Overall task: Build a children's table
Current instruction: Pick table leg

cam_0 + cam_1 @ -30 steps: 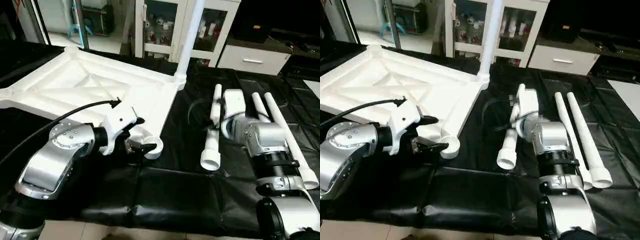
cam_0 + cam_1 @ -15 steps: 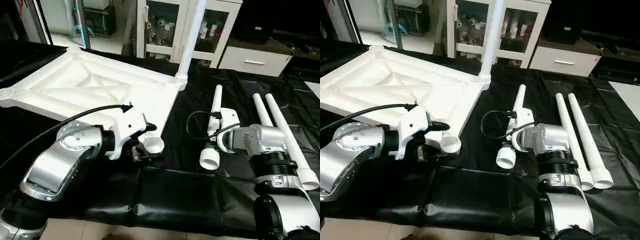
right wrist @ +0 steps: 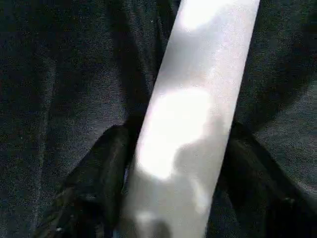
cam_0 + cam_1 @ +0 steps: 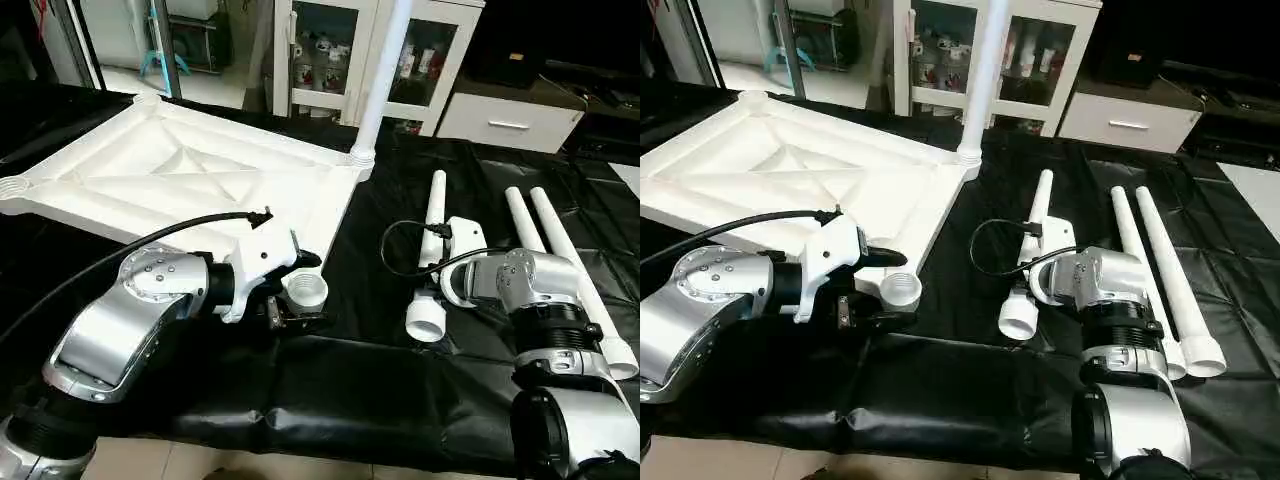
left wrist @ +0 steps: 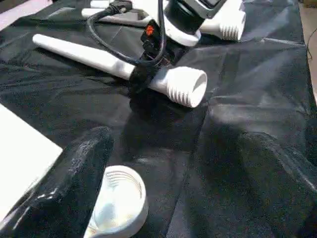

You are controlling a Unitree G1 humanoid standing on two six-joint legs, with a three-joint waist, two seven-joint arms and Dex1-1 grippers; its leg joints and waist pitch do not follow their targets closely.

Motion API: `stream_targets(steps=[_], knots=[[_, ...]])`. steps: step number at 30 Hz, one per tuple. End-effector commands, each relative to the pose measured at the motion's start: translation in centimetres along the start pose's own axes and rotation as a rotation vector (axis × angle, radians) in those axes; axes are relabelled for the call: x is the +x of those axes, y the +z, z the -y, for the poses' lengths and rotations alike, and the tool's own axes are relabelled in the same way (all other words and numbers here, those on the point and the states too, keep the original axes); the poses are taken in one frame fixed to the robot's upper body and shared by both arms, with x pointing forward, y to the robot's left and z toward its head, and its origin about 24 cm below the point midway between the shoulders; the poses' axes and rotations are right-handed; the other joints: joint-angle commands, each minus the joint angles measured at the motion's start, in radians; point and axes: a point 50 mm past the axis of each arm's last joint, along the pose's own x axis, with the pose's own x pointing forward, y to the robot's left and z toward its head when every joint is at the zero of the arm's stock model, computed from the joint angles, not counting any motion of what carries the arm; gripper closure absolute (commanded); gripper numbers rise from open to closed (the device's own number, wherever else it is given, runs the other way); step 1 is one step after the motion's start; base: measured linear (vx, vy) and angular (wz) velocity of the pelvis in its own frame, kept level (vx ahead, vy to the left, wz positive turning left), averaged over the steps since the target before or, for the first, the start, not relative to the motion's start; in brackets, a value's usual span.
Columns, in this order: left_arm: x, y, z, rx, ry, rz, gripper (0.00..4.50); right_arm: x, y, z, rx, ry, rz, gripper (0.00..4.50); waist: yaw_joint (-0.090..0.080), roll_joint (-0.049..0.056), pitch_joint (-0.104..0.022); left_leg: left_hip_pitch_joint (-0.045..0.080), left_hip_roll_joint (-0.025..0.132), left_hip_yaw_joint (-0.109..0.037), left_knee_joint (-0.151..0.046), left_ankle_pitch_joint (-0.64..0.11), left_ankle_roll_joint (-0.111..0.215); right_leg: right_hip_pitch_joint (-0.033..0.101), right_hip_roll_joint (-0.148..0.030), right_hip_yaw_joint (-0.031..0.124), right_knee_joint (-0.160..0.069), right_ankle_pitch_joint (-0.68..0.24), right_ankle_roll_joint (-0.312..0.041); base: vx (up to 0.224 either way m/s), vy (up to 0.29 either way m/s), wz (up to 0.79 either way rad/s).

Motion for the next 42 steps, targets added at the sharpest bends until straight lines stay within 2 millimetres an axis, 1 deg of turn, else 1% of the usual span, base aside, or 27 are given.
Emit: stream_targets(steps=[1, 4, 5, 6, 11, 13, 14, 16, 18, 19, 20, 21, 22, 23, 25, 27, 28, 29, 31, 34, 35, 36, 37, 39, 40, 41, 42], knots=[[0.1, 0.4, -0.1, 0.019, -0.004, -0.002, 0.00, 0.1, -0.4, 0.7, 0.025, -0.017, -0.029, 2.03, 0.000, 0.018, -0.071, 0.007, 0.014, 0.001, -0.066, -0.149, -0.089, 0.051, -0.066, 0.050, -0.065, -0.166, -0.116, 0.000, 0.000, 0.00], [0.1, 0.4, -0.2, 0.020, 0.003, -0.006, 0.00, 0.0, -0.2, 0.8, 0.030, -0.023, -0.017, 2.34, -0.001, 0.018, -0.071, 0.006, 0.014, 0.001, -0.066, -0.142, -0.089, 0.052, -0.066, 0.049, -0.064, -0.157, -0.117, 0.000, 0.000, 0.00], [0.0, 0.3, -0.2, 0.020, 0.006, -0.007, 0.00, -0.1, -0.2, 0.9, 0.033, -0.025, -0.014, 2.34, -0.001, 0.018, -0.071, 0.006, 0.013, 0.001, -0.066, -0.143, -0.089, 0.051, -0.066, 0.049, -0.064, -0.158, -0.117, 0.000, 0.000, 0.00], [0.0, 0.3, -0.2, 0.020, 0.006, -0.007, 0.00, -0.1, -0.2, 0.9, 0.033, -0.025, -0.013, 2.43, -0.001, 0.021, -0.070, 0.007, 0.013, 0.001, -0.066, -0.149, -0.090, 0.051, -0.065, 0.049, -0.065, -0.161, -0.117, 0.000, 0.000, 0.00], [-0.1, 0.4, -0.6, 0.025, 0.033, -0.007, 0.00, -0.5, 0.2, 1.3, 0.055, -0.035, 0.019, 2.64, 0.000, 0.020, -0.071, 0.007, 0.013, 0.001, -0.066, -0.146, -0.090, 0.051, -0.065, 0.049, -0.063, -0.152, -0.117, 0.000, 0.000, 0.00], [-0.4, 0.5, -1.3, 0.024, 0.090, 0.012, 0.00, -1.6, 1.4, 1.3, 0.050, -0.021, 0.119, 2.65, 0.001, 0.020, -0.072, 0.007, 0.013, 0.001, -0.065, -0.140, -0.089, 0.052, -0.065, 0.050, -0.062, -0.142, -0.117, 0.000, 0.000, 0.00], [-0.4, 0.5, -1.3, 0.024, 0.090, 0.012, 0.00, -1.6, 1.4, 1.3, 0.050, -0.021, 0.119, 2.66, 0.003, 0.020, -0.072, 0.007, 0.012, 0.002, -0.065, -0.136, -0.086, 0.053, -0.064, 0.051, -0.065, -0.136, -0.110, 0.000, 0.000, 0.00], [-0.5, 0.6, -1.9, 0.015, 0.142, 0.032, 0.00, -2.5, 2.5, 1.0, 0.040, 0.031, 0.237, 2.66, 0.003, 0.019, -0.073, 0.005, 0.014, 0.000, -0.066, -0.132, -0.083, 0.056, -0.066, 0.049, -0.063, -0.134, -0.109, 0.000, 0.000, 0.00], [-0.5, 0.8, -2.8, -0.020, 0.213, 0.070, 0.00, -3.7, 3.2, 0.8, 0.033, 0.117, 0.391, 2.66, 0.003, 0.022, -0.071, 0.005, 0.013, 0.002, -0.065, -0.140, -0.080, 0.054, -0.066, 0.050, -0.067, -0.144, -0.106, 0.000, 0.000, 0.00], [-0.4, 0.8, -3.2, -0.046, 0.244, 0.092, 0.00, -4.2, 3.4, 0.8, 0.017, 0.147, 0.447, 2.66, 0.004, 0.020, -0.073, 0.003, 0.015, -0.001, -0.065, -0.142, -0.070, 0.058, -0.068, 0.050, -0.066, -0.142, -0.107, 0.000, 0.000, 0.00], [-0.4, 1.0, -3.8, -0.083, 0.301, 0.132, 0.00, -5.0, 3.4, 0.9, 0.004, 0.160, 0.506, 2.66, 0.007, 0.020, -0.072, 0.006, 0.015, 0.002, -0.063, -0.143, -0.063, 0.055, -0.068, 0.051, -0.069, -0.140, -0.108, 0.000, 0.000, 0.00], [-0.4, 1.1, -3.9, -0.091, 0.314, 0.142, 0.00, -5.1, 3.4, 0.9, 0.002, 0.160, 0.518, 2.66, 0.006, 0.019, -0.073, 0.003, 0.014, 0.000, -0.064, -0.136, -0.060, 0.059, -0.067, 0.050, -0.068, -0.137, -0.110, 0.000, 0.000, 0.00], [-0.3, 1.2, -4.2, -0.107, 0.340, 0.166, 0.00, -5.4, 3.4, 1.0, 0.008, 0.163, 0.545, 2.66, 0.008, 0.020, -0.074, 0.005, 0.014, 0.000, -0.064, -0.135, -0.059, 0.057, -0.067, 0.050, -0.068, -0.138, -0.113, 0.000, 0.000, 0.00], [-0.2, 1.5, -4.5, -0.131, 0.373, 0.208, 0.00, -6.0, 3.7, 1.1, 0.009, 0.172, 0.618, 2.66, 0.006, 0.021, -0.073, 0.005, 0.014, -0.001, -0.064, -0.135, -0.058, 0.056, -0.066, 0.049, -0.068, -0.144, -0.116, 0.000, 0.000, 0.00], [0.0, 2.2, -5.0, -0.161, 0.418, 0.280, 0.00, -7.0, 3.9, 1.1, 0.010, 0.196, 0.727, 2.66, 0.008, 0.019, -0.073, 0.005, 0.015, 0.001, -0.062, -0.157, -0.051, 0.054, -0.069, 0.050, -0.074, -0.165, -0.120, 0.000, 0.000, 0.00], [0.0, 2.4, -5.1, -0.169, 0.434, 0.308, 0.00, -7.3, 4.0, 1.1, 0.011, 0.208, 0.763, 2.66, 0.007, 0.018, -0.073, 0.004, 0.014, -0.001, -0.063, -0.158, -0.044, 0.055, -0.068, 0.048, -0.075, -0.177, -0.118, 0.000, 0.000, 0.00], [0.1, 3.4, -5.5, -0.190, 0.466, 0.382, 0.00, -8.6, 4.1, 0.2, -0.001, 0.323, 0.847, 2.66, 0.006, 0.015, -0.072, 0.003, 0.014, 0.000, -0.063, -0.166, -0.036, 0.056, -0.067, 0.049, -0.077, -0.181, -0.116, 0.000, 0.000, 0.00], [0.1, 3.6, -5.6, -0.200, 0.472, 0.405, 0.00, -9.0, 4.1, -0.1, -0.008, 0.366, 0.872, 2.66, 0.007, 0.015, -0.072, 0.003, 0.015, 0.000, -0.062, -0.169, -0.031, 0.056, -0.069, 0.049, -0.077, -0.180, -0.117, 0.000, 0.000, 0.00], [0.0, 4.3, -5.8, -0.221, 0.486, 0.446, 0.00, -9.8, 3.9, -1.0, -0.036, 0.497, 0.899, 2.66, 0.007, 0.013, -0.072, 0.001, 0.016, -0.003, -0.063, -0.161, -0.011, 0.058, -0.068, 0.047, -0.077, -0.177, -0.116, 0.000, 0.000, 0.00], [-0.1, 5.3, -6.1, -0.273, 0.495, 0.518, 0.00, -11.3, 3.1, -2.6, -0.055, 0.785, 0.874, 2.67, 0.007, 0.013, -0.070, 0.001, 0.017, -0.003, -0.062, -0.161, 0.004, 0.057, -0.069, 0.047, -0.079, -0.187, -0.119, 0.000, 0.000, 0.00], [-0.1, 5.6, -6.1, -0.302, 0.479, 0.540, 0.00, -11.8, 2.6, -3.0, -0.056, 0.911, 0.843, 2.67, 0.007, 0.013, -0.071, 0.001, 0.016, -0.002, -0.062, -0.161, 0.005, 0.058, -0.068, 0.047, -0.079, -0.188, -0.121, 0.000, 0.000, 0.00], [0.0, 5.8, -6.1, -0.319, 0.467, 0.553, 0.00, -12.2, 2.3, -3.3, -0.059, 0.983, 0.826, 2.67, 0.008, 0.008, -0.070, 0.001, 0.017, -0.002, -0.060, -0.158, 0.013, 0.058, -0.068, 0.046, -0.080, -0.188, -0.125, 0.000, 0.000, 0.00], [0.0, 6.2, -6.0, -0.333, 0.439, 0.575, 0.00, -12.5, 1.8, -3.5, -0.056, 1.082, 0.778, 2.67, 0.011, 0.010, -0.071, 0.001, 0.016, -0.003, -0.059, -0.149, 0.019, 0.060, -0.068, 0.045, -0.079, -0.188, -0.129, 0.000, 0.000, 0.00], [0.1, 6.5, -5.8, -0.344, 0.417, 0.593, 0.00, -12.7, 1.4, -3.7, -0.054, 1.156, 0.741, 2.67, 0.015, 0.009, -0.072, 0.000, 0.017, -0.004, -0.059, -0.137, 0.019, 0.057, -0.070, 0.045, -0.081, -0.191, -0.133, 0.000, 0.000, 0.00], [0.2, 7.0, -5.6, -0.350, 0.384, 0.613, 0.00, -12.8, 1.0, -3.8, -0.053, 1.216, 0.702, 2.67, 0.018, -0.002, -0.071, -0.001, 0.018, -0.002, -0.059, -0.134, 0.018, 0.057, -0.071, 0.044, -0.083, -0.208, -0.131, 0.000, 0.000, 0.00], [0.3, 7.3, -5.4, -0.353, 0.366, 0.626, 0.00, -12.8, 0.8, -3.9, -0.057, 1.246, 0.680, 2.67, 0.020, 0.001, -0.070, -0.001, 0.017, -0.002, -0.058, -0.133, 0.016, 0.056, -0.072, 0.044, -0.082, -0.217, -0.130, 0.000, 0.000, 0.00], [0.3, 7.4, -5.4, -0.354, 0.358, 0.632, 0.00, -12.8, 0.7, -3.9, -0.060, 1.257, 0.670, 2.67, 0.023, 0.001, -0.069, -0.002, 0.018, -0.002, -0.058, -0.132, 0.012, 0.056, -0.074, 0.045, -0.085, -0.239, -0.122, 0.000, 0.000, 0.00]])
